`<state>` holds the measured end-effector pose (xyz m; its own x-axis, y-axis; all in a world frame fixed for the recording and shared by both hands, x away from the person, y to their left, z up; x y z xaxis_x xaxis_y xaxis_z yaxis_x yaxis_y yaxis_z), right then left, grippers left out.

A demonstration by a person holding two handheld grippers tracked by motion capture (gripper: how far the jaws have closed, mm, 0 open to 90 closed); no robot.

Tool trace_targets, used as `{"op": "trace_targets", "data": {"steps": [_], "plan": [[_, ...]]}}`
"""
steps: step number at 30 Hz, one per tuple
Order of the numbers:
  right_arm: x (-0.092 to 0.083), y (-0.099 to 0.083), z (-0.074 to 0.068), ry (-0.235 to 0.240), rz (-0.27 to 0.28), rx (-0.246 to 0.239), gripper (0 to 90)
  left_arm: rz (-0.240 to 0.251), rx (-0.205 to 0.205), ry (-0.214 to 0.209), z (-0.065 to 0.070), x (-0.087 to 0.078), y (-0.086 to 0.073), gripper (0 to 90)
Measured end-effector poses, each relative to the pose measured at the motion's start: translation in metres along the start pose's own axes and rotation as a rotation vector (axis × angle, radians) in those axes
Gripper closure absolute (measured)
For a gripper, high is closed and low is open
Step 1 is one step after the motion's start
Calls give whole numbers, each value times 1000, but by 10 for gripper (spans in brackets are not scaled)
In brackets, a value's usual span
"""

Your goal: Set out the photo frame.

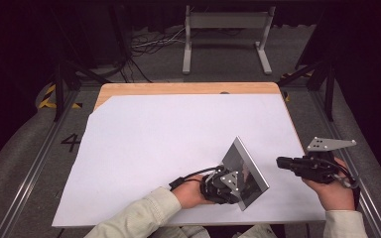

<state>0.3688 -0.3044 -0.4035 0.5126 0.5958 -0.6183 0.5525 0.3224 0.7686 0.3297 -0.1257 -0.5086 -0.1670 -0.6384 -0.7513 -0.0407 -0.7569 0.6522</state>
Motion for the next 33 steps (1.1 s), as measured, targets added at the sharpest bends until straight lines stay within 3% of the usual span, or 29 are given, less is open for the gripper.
{"op": "trace_targets", "data": {"steps": [13, 33], "plan": [[-2, 5, -1, -16, -4, 23, 812, 3, -18, -17, 2, -9, -6, 900], [-4, 16, -10, -87, -60, 126, 800, 40, -93, 72, -16, -54, -39, 900]]}}
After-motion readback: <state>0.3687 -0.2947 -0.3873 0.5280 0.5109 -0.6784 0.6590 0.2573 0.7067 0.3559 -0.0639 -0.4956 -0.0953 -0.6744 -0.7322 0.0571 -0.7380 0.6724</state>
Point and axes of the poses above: each handheld gripper's, and its own axes: x roughly forward along the jaws, y roughly out of its top, z roughly to its right, the point moved 9 cm from there along x, roughly forward along the jaws, and after that the axes turned 1 degree about x, right-handed, at the moved point
